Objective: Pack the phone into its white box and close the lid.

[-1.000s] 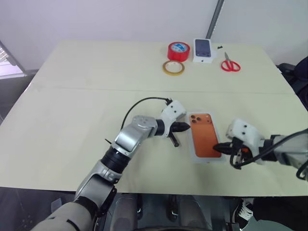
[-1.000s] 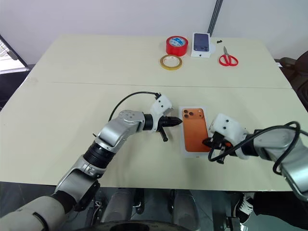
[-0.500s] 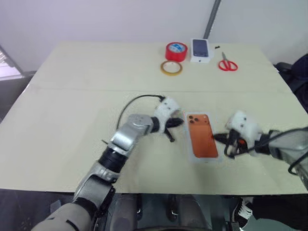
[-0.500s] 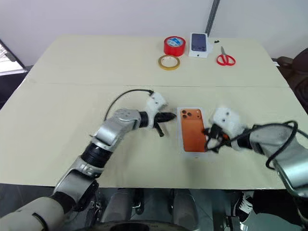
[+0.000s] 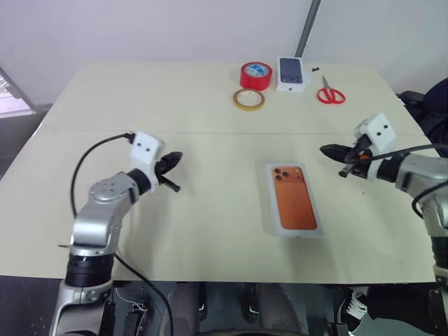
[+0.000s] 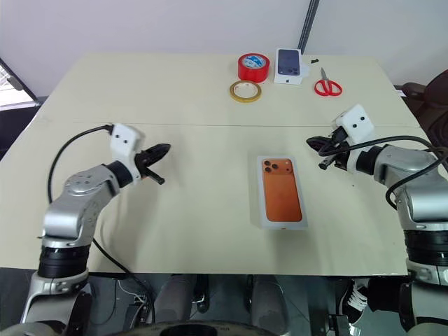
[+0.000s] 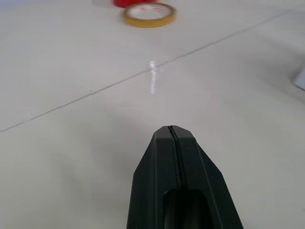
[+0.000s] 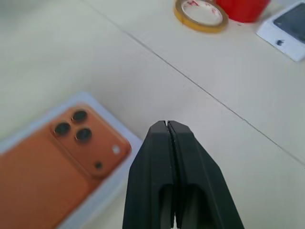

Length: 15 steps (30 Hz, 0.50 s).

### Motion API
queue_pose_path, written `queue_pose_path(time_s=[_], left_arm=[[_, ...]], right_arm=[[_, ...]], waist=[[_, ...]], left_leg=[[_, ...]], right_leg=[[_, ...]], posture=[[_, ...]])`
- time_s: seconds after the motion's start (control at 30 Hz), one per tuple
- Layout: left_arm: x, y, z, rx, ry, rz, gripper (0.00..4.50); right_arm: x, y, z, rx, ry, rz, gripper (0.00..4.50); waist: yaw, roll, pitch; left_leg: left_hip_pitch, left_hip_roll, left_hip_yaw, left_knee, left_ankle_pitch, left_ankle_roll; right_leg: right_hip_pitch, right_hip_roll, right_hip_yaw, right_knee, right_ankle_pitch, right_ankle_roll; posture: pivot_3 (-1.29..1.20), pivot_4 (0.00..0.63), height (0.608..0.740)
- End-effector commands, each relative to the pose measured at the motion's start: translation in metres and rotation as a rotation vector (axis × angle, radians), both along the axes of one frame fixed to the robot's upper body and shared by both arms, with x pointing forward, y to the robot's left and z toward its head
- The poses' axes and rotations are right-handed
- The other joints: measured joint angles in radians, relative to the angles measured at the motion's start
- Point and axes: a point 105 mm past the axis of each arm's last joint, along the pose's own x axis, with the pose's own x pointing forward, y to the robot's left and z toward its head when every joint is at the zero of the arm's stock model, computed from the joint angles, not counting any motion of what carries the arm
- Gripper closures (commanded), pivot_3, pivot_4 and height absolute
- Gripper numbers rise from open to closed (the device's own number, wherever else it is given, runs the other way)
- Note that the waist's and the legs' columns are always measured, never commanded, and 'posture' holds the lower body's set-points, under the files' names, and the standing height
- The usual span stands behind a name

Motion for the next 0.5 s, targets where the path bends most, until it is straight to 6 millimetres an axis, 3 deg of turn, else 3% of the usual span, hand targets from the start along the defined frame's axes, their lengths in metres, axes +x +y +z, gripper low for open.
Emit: queue_pose_path(time_s=[0.03,0.27,0.5], left_arm=[[-0.013,0.031,0.019,0.002,-0.065,0.110,4.50],[-0.032,0.061,0.009,0.022,-0.027,0.214,4.50],[-0.035,0.060,0.010,-0.004,-0.040,0.257,4.50]], right_arm=[[0.004,0.001,0.004,0.019,-0.019,0.061,4.45],[0.010,0.006,0.000,0.055,-0.002,0.100,4.45],[0.020,0.017,-0.004,0.048,0.006,0.145,4.45]], waist=[[-0.001,0.000,0.000],[-0.001,0.000,0.000],[-0.001,0.000,0.000]], left_leg=[[0.001,0.000,0.000,0.000,0.000,0.000],[0.002,0.000,0.001,-0.001,0.000,0.000],[0.002,0.000,0.001,-0.001,0.000,0.000]], right_leg=[[0.000,0.000,0.000,0.000,0.000,0.000],[0.001,0.000,0.000,0.001,-0.001,-0.001],[0.001,0.000,0.000,0.001,-0.001,-0.002]], posture=[[0.00,0.150,0.730],[0.00,0.150,0.730],[0.00,0.150,0.730]])
